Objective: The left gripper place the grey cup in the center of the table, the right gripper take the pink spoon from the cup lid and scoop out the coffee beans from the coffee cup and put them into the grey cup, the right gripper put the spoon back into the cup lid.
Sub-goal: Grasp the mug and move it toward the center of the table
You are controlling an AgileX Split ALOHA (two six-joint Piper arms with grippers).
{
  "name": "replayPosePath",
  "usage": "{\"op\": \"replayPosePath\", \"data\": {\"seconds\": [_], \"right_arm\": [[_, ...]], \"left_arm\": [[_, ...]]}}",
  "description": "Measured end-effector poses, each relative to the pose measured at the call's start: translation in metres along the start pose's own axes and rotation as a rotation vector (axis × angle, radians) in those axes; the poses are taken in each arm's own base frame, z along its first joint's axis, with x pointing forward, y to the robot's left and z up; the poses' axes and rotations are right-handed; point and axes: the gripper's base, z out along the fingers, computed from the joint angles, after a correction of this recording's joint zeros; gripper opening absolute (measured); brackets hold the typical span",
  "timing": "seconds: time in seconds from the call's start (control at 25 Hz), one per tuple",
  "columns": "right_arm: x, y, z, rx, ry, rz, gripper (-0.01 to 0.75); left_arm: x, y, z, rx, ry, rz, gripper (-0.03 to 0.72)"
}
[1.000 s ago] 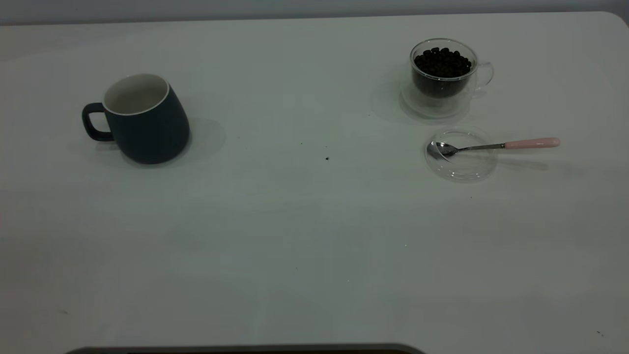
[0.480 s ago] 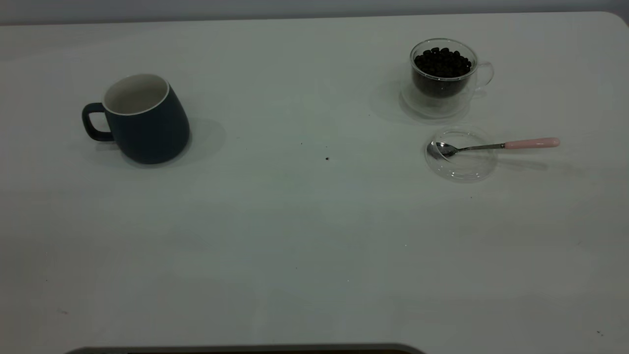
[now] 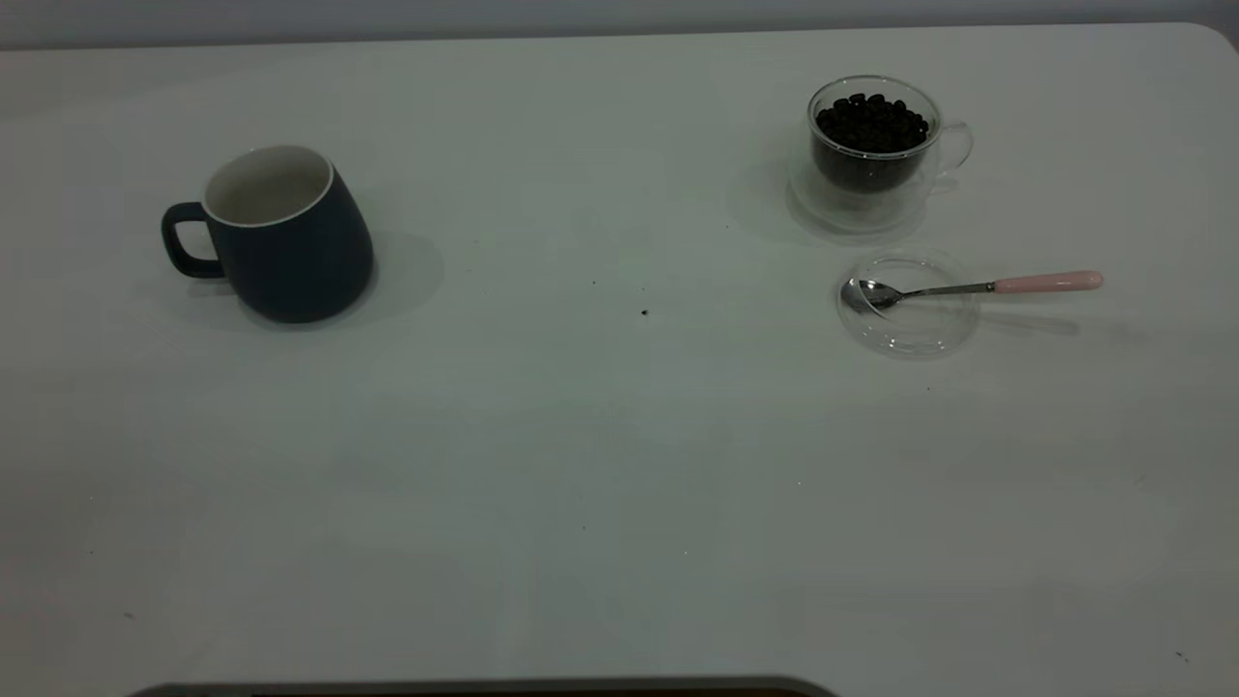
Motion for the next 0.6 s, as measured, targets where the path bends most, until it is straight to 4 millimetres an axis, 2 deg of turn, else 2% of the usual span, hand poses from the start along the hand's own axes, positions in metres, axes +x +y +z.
{"op": "replayPosePath", "data": {"seconds": [0.08, 0.2, 0.36, 0.6], "right_arm": [[0.0, 0.0, 0.0, 0.0, 0.0, 0.0, 0.578], [0.0, 0.0, 0.0, 0.0, 0.0, 0.0, 0.578], [0.0, 0.0, 0.0, 0.0, 0.0, 0.0, 0.578], [0.0, 0.0, 0.0, 0.0, 0.0, 0.0, 0.578]], "left_arm": [[-0.011, 0.002, 0.007, -0.054, 0.065, -0.012, 0.451], [-0.035, -0.001, 0.029, -0.099, 0.148, -0.013, 0.451], [-0.068, -0.012, 0.076, -0.087, 0.218, 0.032, 0.451], [-0.098, -0.024, 0.154, -0.084, 0.33, 0.078, 0.451]]}}
